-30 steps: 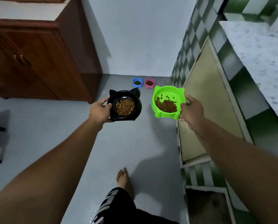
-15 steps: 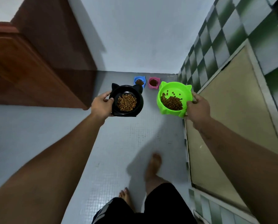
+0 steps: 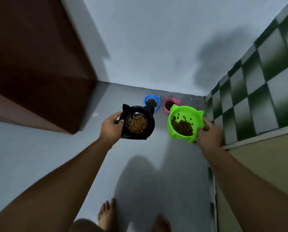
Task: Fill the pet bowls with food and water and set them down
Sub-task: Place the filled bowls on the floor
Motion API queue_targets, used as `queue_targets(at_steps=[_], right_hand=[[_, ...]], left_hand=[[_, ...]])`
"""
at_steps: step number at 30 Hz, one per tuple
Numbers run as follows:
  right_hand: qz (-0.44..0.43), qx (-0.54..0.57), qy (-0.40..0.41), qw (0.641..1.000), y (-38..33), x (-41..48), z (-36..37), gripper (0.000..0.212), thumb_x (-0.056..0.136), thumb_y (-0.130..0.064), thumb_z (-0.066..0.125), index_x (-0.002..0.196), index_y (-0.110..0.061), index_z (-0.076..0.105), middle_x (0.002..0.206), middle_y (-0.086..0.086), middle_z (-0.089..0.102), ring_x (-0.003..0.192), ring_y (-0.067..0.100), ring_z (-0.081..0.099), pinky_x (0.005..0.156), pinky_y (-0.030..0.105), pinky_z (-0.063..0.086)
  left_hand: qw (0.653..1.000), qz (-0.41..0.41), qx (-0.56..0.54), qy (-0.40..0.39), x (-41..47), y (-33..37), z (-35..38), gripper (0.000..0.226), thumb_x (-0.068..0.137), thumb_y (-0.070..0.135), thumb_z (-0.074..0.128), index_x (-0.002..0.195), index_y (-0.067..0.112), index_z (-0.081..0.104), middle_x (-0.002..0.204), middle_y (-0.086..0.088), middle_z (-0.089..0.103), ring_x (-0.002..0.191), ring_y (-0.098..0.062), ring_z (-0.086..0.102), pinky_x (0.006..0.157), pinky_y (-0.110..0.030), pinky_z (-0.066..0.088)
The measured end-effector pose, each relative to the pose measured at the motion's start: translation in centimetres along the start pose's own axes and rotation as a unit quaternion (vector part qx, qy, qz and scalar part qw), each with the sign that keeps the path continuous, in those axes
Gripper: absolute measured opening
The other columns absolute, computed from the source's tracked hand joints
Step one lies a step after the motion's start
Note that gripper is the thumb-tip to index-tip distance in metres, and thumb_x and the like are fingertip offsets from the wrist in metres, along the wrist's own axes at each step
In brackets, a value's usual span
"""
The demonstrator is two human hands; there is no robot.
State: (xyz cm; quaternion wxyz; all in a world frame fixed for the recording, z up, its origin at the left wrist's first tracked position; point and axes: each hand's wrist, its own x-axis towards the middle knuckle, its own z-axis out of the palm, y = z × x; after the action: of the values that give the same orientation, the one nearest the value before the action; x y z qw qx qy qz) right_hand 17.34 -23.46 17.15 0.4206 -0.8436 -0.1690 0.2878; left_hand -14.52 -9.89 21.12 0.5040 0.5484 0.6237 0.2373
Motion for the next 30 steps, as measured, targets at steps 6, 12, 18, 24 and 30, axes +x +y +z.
queue_targets(at_steps=[6, 12, 18, 24, 30], right_hand=[[0.000, -0.029, 0.020, 0.999, 11.1, 13.7, 10.8, 0.067, 0.069, -0.029, 0.048, 0.126, -0.064, 0.040, 0.111, 0.004, 0.074, 0.094, 0.030, 0.072, 0.078, 0.055, 0.060], [0.003, -0.054, 0.046, 0.998, 20.6, 21.3, 16.3, 0.069, 0.070, -0.025, 0.049, 0.130, -0.057, 0.037, 0.115, 0.002, 0.073, 0.097, 0.031, 0.072, 0.080, 0.058, 0.059], [-0.014, -0.077, 0.054, 0.995, 23.3, 22.3, 18.5, 0.062, 0.073, -0.018, 0.054, 0.134, -0.029, 0.060, 0.114, 0.009, 0.074, 0.102, 0.030, 0.070, 0.090, 0.051, 0.057], [-0.019, -0.122, 0.036, 0.992, 24.1, 22.1, 19.3, 0.056, 0.083, -0.004, 0.056, 0.137, -0.019, 0.060, 0.122, 0.012, 0.070, 0.113, 0.030, 0.065, 0.102, 0.038, 0.050], [-0.041, -0.138, 0.028, 0.989, 23.5, 22.1, 20.2, 0.056, 0.085, -0.001, 0.054, 0.139, -0.016, 0.058, 0.130, 0.013, 0.066, 0.120, 0.029, 0.061, 0.104, 0.031, 0.044]], left_hand=[[1.000, 0.009, 0.028, 0.006, 14.7, -11.2, 8.6, 0.023, 0.098, 0.018, 0.062, 0.119, 0.026, 0.065, 0.092, -0.003, 0.073, 0.087, -0.028, 0.073, 0.070, -0.054, 0.064], [0.999, 0.021, 0.025, -0.007, 23.3, -20.5, 17.3, 0.018, 0.095, 0.019, 0.063, 0.110, 0.028, 0.067, 0.084, -0.007, 0.073, 0.080, -0.029, 0.074, 0.068, -0.054, 0.064], [0.998, 0.024, 0.057, 0.014, 26.2, -25.5, 22.2, 0.017, 0.095, 0.017, 0.062, 0.110, 0.023, 0.068, 0.080, -0.006, 0.072, 0.079, -0.028, 0.072, 0.073, -0.046, 0.063], [0.995, 0.032, 0.094, 0.032, 26.7, -26.9, 23.2, 0.024, 0.096, 0.018, 0.062, 0.119, 0.017, 0.069, 0.090, -0.003, 0.069, 0.086, -0.023, 0.068, 0.083, -0.037, 0.060], [0.982, 0.053, 0.179, 0.039, 26.4, -26.5, 23.1, 0.035, 0.093, 0.028, 0.068, 0.127, 0.019, 0.069, 0.103, -0.008, 0.075, 0.093, -0.026, 0.071, 0.085, -0.041, 0.061]])
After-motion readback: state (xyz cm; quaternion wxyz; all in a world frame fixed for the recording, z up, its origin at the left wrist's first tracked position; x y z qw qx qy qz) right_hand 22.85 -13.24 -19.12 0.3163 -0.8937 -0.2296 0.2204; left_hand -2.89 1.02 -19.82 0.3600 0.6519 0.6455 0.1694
